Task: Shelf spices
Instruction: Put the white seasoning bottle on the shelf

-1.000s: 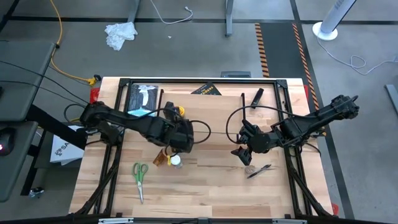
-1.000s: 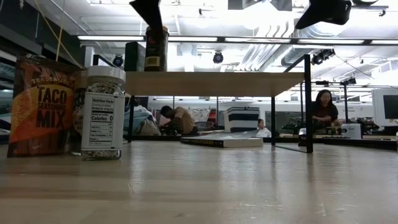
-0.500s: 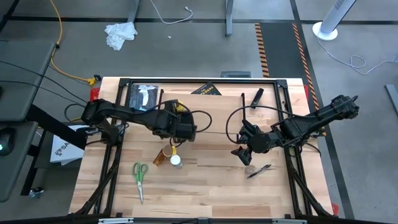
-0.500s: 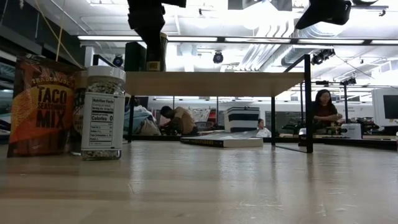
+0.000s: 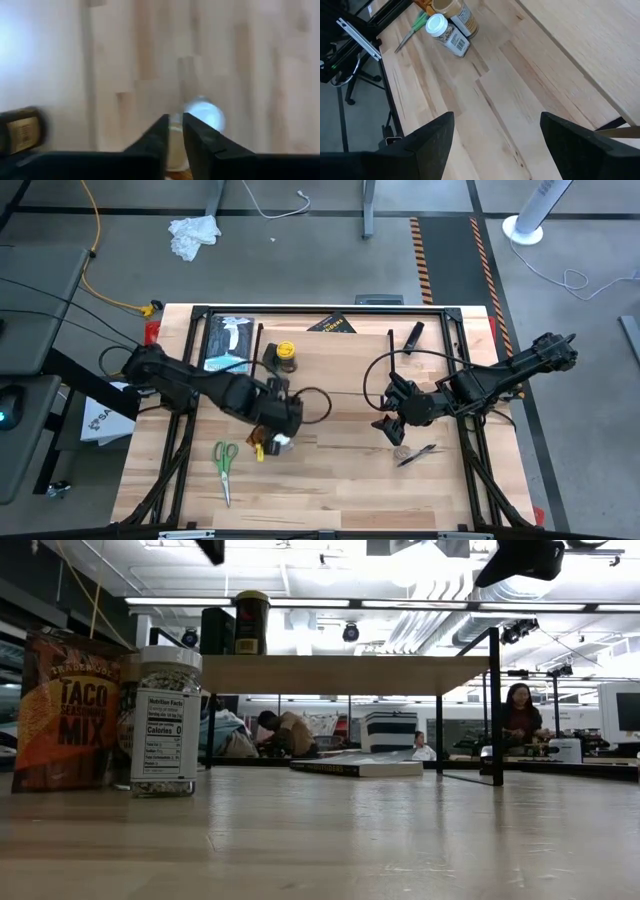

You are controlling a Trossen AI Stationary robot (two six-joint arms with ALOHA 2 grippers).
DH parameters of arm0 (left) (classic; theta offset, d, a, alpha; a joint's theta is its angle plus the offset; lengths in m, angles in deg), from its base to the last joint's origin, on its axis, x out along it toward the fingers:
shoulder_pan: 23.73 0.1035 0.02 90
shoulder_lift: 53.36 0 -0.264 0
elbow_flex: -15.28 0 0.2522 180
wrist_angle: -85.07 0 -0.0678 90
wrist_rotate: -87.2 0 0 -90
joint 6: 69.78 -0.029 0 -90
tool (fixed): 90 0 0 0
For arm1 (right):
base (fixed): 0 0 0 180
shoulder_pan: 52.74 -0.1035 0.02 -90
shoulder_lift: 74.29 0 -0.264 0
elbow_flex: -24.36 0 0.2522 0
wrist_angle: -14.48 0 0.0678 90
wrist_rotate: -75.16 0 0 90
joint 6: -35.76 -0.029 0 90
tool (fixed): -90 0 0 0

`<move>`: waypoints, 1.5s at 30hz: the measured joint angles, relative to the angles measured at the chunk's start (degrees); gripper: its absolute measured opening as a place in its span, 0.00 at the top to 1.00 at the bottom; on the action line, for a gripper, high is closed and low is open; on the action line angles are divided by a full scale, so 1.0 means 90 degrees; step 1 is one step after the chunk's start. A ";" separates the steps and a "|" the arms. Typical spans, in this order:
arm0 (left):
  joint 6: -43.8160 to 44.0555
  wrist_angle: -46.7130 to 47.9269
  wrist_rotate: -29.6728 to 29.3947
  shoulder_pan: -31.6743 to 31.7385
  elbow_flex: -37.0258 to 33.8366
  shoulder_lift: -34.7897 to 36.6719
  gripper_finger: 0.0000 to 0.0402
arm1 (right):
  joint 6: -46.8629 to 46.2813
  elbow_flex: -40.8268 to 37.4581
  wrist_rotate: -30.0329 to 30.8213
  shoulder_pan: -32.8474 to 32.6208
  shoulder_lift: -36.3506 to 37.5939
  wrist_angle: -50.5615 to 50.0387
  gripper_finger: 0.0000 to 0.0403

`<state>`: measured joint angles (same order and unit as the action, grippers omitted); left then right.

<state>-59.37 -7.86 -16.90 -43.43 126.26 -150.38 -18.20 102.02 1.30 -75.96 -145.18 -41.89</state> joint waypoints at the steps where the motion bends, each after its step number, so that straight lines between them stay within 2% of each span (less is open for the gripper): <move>1: -0.0128 -0.0022 0.0128 -0.0029 -0.0058 0.0000 0.84 | 0.0010 0.0000 -0.0001 -0.0001 0.0000 0.0001 0.27; 10: -0.1125 -0.0088 0.1195 0.0025 -0.0213 -0.0341 0.50 | 0.0047 0.0000 -0.0185 0.0000 0.0000 -0.0082 0.27; 17: -0.2220 0.0091 0.1328 -0.0080 -0.0213 -0.0728 0.35 | 0.0047 0.0000 -0.0194 0.0000 0.0000 -0.0148 0.27; 25: -0.3439 0.0055 0.1294 -0.0034 -0.0213 -0.1170 0.31 | -0.0002 0.0000 -0.0197 -0.0001 0.0000 -0.0149 0.27; 45: -0.3596 0.0120 0.1388 0.0031 -0.0332 -0.1484 0.31 | -0.0135 0.0000 -0.0131 -0.0007 0.0000 -0.0172 0.27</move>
<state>-91.74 -6.78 -4.41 -43.15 123.28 -163.73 -19.42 102.02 0.13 -76.03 -145.18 -43.44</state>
